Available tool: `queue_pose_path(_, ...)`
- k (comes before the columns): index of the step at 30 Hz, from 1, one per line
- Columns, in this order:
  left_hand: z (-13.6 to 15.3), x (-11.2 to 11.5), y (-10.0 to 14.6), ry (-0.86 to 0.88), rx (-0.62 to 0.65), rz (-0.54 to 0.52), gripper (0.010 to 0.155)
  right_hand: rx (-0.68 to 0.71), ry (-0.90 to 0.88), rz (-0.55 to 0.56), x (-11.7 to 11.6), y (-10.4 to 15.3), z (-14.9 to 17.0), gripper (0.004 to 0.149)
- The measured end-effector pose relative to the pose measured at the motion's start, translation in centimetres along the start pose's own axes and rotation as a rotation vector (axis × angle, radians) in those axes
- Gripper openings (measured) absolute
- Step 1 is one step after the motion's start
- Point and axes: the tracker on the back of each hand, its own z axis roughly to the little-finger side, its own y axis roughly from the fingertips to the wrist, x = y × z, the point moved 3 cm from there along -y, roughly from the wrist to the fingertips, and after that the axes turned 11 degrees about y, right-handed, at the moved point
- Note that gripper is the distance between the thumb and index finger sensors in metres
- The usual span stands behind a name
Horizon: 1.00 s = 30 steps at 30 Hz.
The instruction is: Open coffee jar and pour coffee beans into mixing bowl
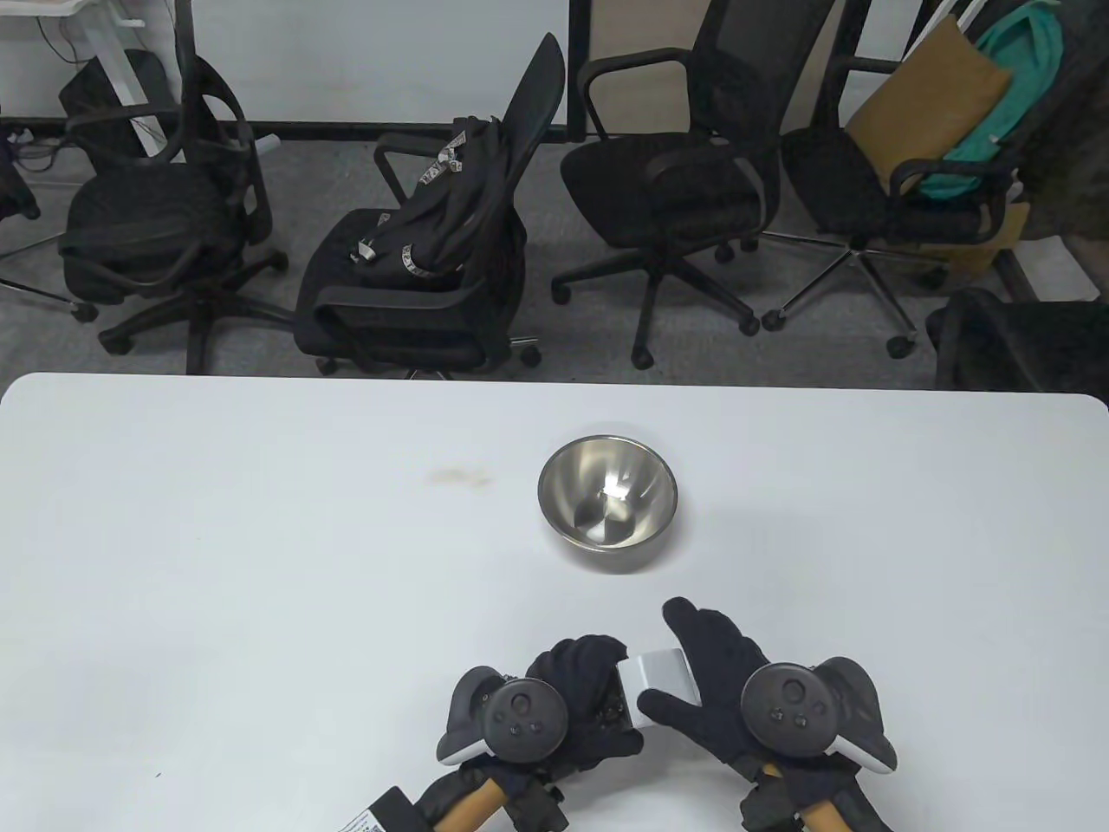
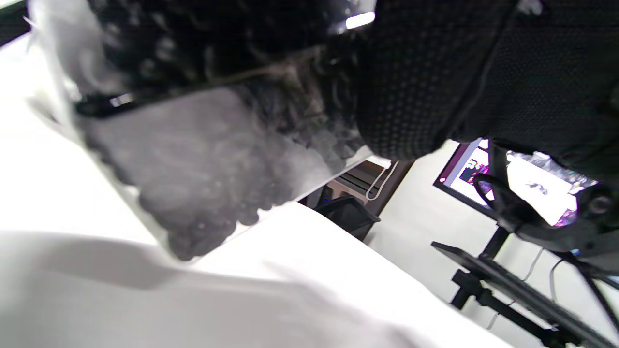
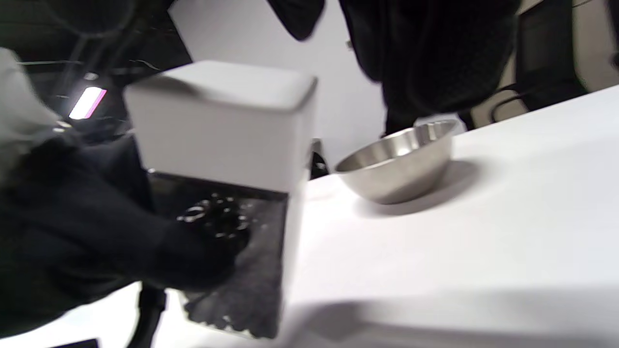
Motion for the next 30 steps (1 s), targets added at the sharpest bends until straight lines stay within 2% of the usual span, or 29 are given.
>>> queue_pose_path(6,-0.2,0.3,-0.1,-0.045,-0.010,-0.007,0.091,0.005,0.037,-0.046,-1.3,-0.6,-0.7,0.098)
queue_pose_path(11,-0.3,0.3,-0.1,-0.033,-0.003,0.001,0.091,0.027,0.053,-0.018,-1.5,-0.7,-1.1,0.095)
queue_pose_path(24,0.1,0.1,-0.1,0.057,0.017,0.057,0.091,0.249,0.088,0.025,-0.7,-0.5,-1.8,0.088)
queue_pose_path(30,0.2,0.2,-0.1,0.068,0.021,0.075,0.091,0.292,0.140,-0.007,-0.8,-0.5,-2.2,0.086)
